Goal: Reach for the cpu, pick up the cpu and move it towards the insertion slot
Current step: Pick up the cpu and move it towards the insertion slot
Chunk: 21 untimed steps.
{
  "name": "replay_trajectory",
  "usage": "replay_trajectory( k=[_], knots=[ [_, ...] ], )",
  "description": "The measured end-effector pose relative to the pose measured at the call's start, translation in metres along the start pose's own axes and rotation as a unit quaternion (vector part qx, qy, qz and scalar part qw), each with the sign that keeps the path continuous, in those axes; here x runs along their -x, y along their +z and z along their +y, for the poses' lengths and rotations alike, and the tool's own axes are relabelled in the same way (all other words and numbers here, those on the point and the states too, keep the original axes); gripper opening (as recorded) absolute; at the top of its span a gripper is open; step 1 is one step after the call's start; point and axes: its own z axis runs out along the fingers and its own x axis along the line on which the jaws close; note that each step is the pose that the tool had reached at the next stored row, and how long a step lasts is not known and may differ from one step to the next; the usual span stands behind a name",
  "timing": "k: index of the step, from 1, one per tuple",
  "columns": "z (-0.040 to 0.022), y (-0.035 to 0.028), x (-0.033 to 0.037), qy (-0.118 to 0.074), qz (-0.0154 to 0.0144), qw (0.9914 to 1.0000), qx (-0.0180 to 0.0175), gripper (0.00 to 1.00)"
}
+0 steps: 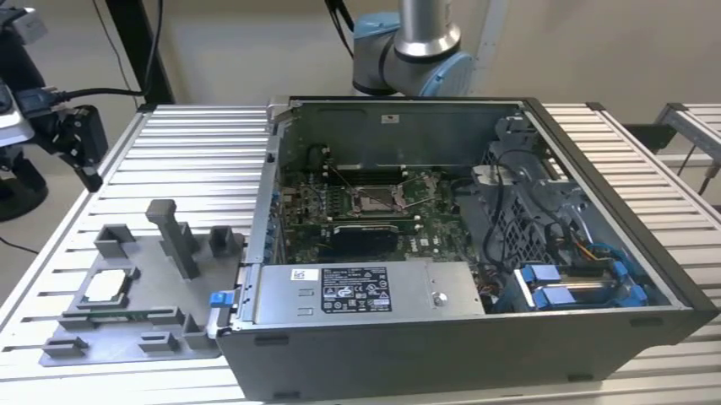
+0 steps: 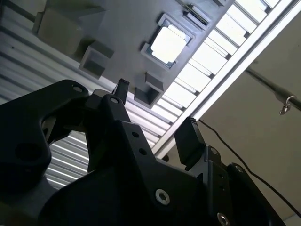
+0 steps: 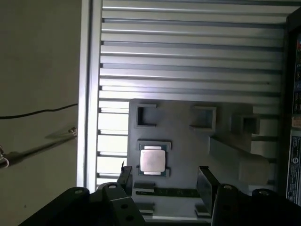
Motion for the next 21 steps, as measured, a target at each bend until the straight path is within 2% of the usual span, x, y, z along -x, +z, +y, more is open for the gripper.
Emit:
replay_trajectory(
  k=[21],
  knots=[
    [-0.0024, 0.0281, -0.0013, 0.000, -0.0001, 1.00000, 0.0000, 1.00]
  ],
)
